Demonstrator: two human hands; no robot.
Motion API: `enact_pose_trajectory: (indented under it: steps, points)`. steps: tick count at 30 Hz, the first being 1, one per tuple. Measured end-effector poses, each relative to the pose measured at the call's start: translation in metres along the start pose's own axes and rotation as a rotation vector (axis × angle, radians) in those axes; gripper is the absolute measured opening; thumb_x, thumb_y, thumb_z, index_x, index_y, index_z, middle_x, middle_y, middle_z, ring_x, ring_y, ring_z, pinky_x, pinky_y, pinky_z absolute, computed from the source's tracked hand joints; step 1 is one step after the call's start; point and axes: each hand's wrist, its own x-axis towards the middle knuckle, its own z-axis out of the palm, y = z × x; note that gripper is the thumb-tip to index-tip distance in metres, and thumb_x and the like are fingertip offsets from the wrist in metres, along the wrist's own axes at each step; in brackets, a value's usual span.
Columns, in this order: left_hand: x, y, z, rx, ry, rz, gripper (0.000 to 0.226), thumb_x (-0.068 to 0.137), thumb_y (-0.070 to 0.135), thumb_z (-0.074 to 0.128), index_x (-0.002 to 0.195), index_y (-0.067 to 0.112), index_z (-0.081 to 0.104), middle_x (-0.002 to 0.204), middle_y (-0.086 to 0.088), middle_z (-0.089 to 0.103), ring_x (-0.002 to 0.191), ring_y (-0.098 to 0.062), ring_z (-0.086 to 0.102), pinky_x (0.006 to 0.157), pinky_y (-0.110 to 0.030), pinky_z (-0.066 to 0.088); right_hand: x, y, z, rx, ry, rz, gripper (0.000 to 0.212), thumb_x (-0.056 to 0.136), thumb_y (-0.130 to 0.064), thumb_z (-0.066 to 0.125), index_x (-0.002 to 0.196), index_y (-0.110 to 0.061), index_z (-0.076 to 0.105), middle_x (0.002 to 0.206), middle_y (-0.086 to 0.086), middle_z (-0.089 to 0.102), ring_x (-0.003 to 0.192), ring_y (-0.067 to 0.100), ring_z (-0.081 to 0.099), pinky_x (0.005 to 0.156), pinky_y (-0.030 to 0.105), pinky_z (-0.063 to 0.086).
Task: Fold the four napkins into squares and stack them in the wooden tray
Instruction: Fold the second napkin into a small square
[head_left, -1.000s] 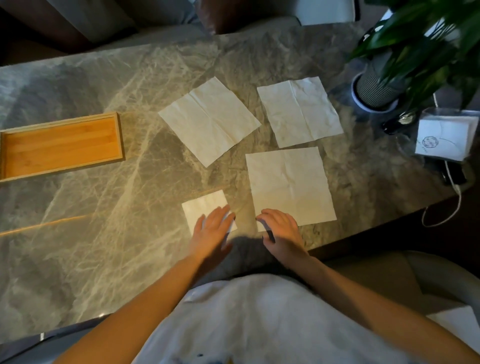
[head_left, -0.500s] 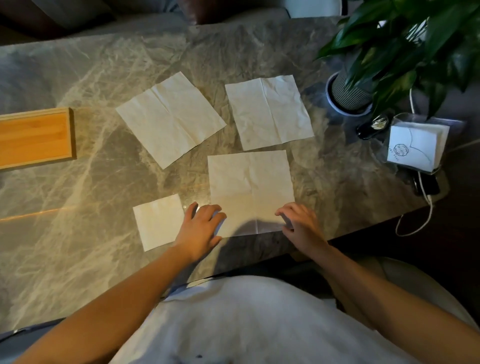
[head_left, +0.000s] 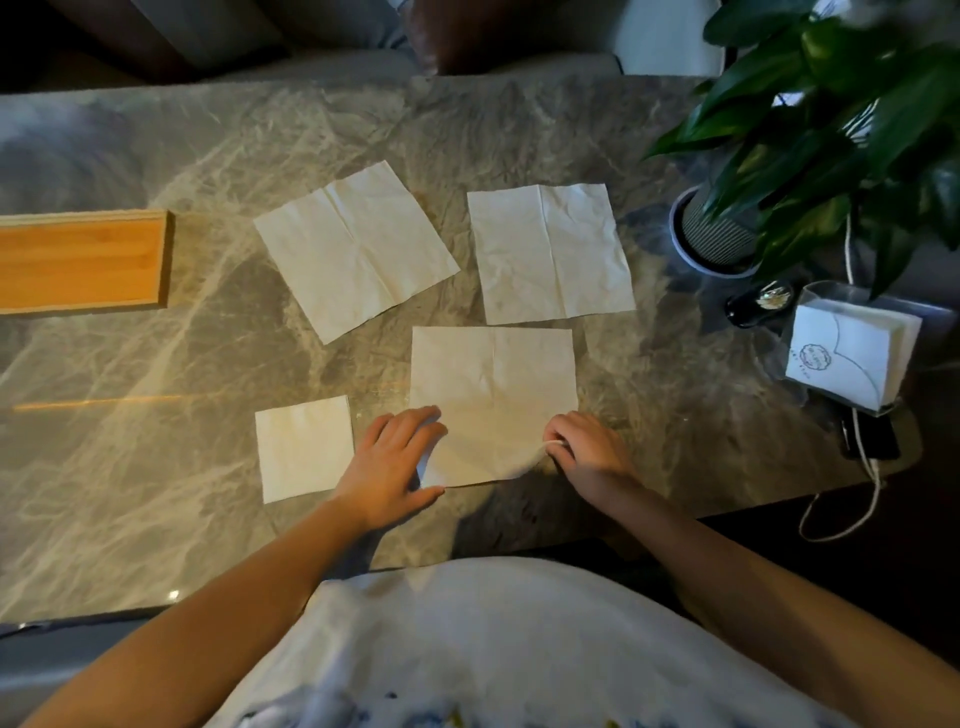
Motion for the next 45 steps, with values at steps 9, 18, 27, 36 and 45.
enact_pose_trajectory:
  steps: [9,18,27,36,45]
  points:
    - [0.013,-0.002,-0.01,-0.107,0.059,-0.067,0.051,0.069,0.016,0.077,0.116,0.019,0.056,0.137,-0.005,0.051,0.127,-0.029,0.046,0.106,-0.043,0.035,-0.008,-0.002,-0.02,0.164,-0.074,-0.081,0.005,0.093,-0.016,0.052,0.09,-0.019,0.055,0.093,-0.005,0.055,0.087,0.01,0.049,0.081,0.04,0.047]
    - [0.017,0.002,-0.017,-0.433,0.096,-0.272,0.029,0.082,0.021,0.069,0.1,0.031,0.049,0.111,0.004,0.066,0.089,-0.02,0.062,0.076,-0.039,0.054,-0.019,0.025,0.003,0.153,-0.005,-0.006,0.052,0.08,0.008,0.054,0.121,-0.025,0.057,0.13,-0.007,0.048,0.121,0.011,0.042,0.101,0.029,0.038]
    - [0.002,-0.004,-0.007,-0.421,0.083,-0.394,0.021,0.093,0.02,0.047,0.111,0.03,0.043,0.091,-0.005,0.07,0.076,-0.028,0.064,0.067,-0.033,0.049,-0.009,0.007,0.003,0.355,0.146,0.1,0.01,0.087,-0.013,0.062,0.093,-0.021,0.065,0.087,0.0,0.066,0.081,0.018,0.06,0.073,0.042,0.052]
    - [-0.002,-0.002,-0.003,-0.444,0.101,-0.499,0.02,0.096,0.03,0.044,0.114,0.022,0.046,0.088,-0.001,0.068,0.076,-0.022,0.064,0.067,-0.034,0.052,-0.005,0.004,0.004,0.408,0.161,0.225,0.018,0.092,-0.021,0.058,0.087,-0.005,0.063,0.075,0.018,0.063,0.071,0.034,0.058,0.063,0.042,0.047]
    - [-0.002,-0.001,-0.002,-0.477,0.076,-0.538,0.015,0.095,0.025,0.046,0.11,0.022,0.046,0.091,-0.001,0.068,0.077,-0.022,0.065,0.068,-0.032,0.051,-0.002,0.002,0.01,0.378,0.162,0.259,0.024,0.091,-0.021,0.061,0.08,0.0,0.058,0.069,0.02,0.059,0.067,0.036,0.056,0.056,0.034,0.036]
